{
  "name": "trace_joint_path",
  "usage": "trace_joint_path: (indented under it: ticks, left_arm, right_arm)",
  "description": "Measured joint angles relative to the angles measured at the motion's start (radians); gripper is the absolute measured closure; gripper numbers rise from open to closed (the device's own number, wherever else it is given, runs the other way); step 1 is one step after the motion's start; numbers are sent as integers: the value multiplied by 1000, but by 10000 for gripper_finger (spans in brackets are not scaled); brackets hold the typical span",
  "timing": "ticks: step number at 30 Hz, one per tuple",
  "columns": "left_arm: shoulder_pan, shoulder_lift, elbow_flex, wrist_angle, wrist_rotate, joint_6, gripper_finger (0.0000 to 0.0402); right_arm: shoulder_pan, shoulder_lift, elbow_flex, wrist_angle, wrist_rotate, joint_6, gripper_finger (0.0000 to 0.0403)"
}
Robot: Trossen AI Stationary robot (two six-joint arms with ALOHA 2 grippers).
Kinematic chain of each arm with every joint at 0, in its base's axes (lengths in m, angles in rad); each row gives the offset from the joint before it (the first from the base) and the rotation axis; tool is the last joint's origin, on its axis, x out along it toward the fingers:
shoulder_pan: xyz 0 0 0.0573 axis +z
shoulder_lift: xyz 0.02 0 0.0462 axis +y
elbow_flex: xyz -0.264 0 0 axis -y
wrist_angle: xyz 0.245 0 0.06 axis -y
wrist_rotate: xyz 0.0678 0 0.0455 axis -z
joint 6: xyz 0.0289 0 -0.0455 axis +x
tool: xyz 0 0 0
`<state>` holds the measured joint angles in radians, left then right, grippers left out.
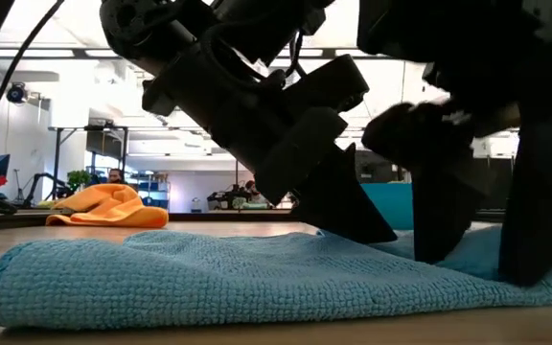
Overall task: Roll microfiber towels into tight, uniform cylinder then place into a basket
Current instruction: Roll the blue towel
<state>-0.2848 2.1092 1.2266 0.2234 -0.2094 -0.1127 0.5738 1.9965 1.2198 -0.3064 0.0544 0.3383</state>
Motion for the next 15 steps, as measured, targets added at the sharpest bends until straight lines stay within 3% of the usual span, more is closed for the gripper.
trace_joint_path:
  ticks: [4,8,15]
  left_arm:
    - [0,-33,-1,-38,-1,-23,150]
    - [-24,-85,0,-111,15,-153,150]
    - [-134,-139,0,-128,-14,-285,150]
  right_arm:
    - [0,0,0,1,-1,13,197]
    - [0,-1,0,1,-1,39,198]
    - [0,-3,0,0,-1,56,205]
